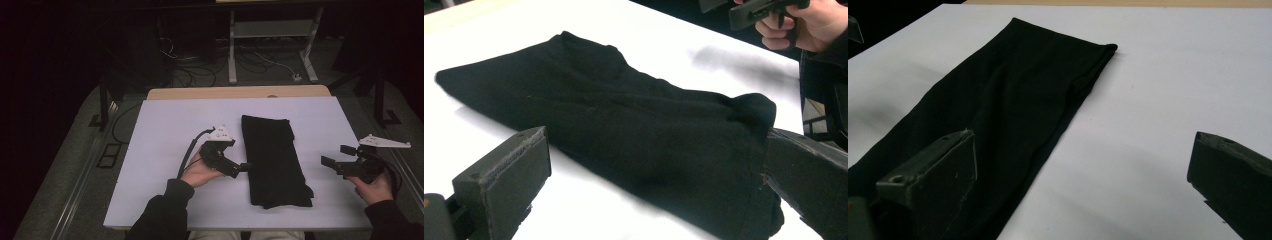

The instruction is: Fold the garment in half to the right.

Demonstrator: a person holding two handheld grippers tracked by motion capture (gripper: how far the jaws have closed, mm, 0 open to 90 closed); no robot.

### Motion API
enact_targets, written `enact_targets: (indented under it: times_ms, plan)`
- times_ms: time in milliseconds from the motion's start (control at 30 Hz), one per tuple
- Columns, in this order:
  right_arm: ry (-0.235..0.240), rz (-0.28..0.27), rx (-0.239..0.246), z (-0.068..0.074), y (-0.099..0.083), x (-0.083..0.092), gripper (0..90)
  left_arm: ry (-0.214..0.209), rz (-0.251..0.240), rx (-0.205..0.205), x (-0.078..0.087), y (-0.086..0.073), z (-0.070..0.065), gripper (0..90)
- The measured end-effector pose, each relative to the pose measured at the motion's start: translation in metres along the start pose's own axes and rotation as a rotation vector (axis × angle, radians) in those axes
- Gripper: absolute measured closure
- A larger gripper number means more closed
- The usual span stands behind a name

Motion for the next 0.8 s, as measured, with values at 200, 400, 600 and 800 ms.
enact_targets:
  times_ms: [200, 400, 600, 800]
  plan:
    - [-0.005, 0.002, 0.001, 0.000, -0.004, 0.002, 0.0, 0.025, -0.031, 0.015, 0.018, -0.005, 0.005, 0.0]
    - [-0.004, -0.012, 0.011, 0.001, -0.006, 0.003, 0.0, 0.062, -0.067, 0.027, 0.035, -0.010, 0.010, 0.0]
    - [0.003, -0.015, 0.015, 0.002, -0.009, 0.006, 0.0, 0.086, -0.073, 0.029, 0.048, -0.018, 0.013, 0.0]
    - [0.004, -0.021, 0.013, 0.002, -0.011, 0.008, 0.0, 0.116, -0.094, 0.048, 0.063, -0.030, 0.018, 0.0]
Point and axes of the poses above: each handheld gripper's, and its own axes: x roughly backward along the jaws, y roughly out of its top, z roughly to its left, the point moved 9 cm from there along -x, roughly forward along the jaws, and after that the axes turned 15 degrees about -y, right-handed, at the moved point
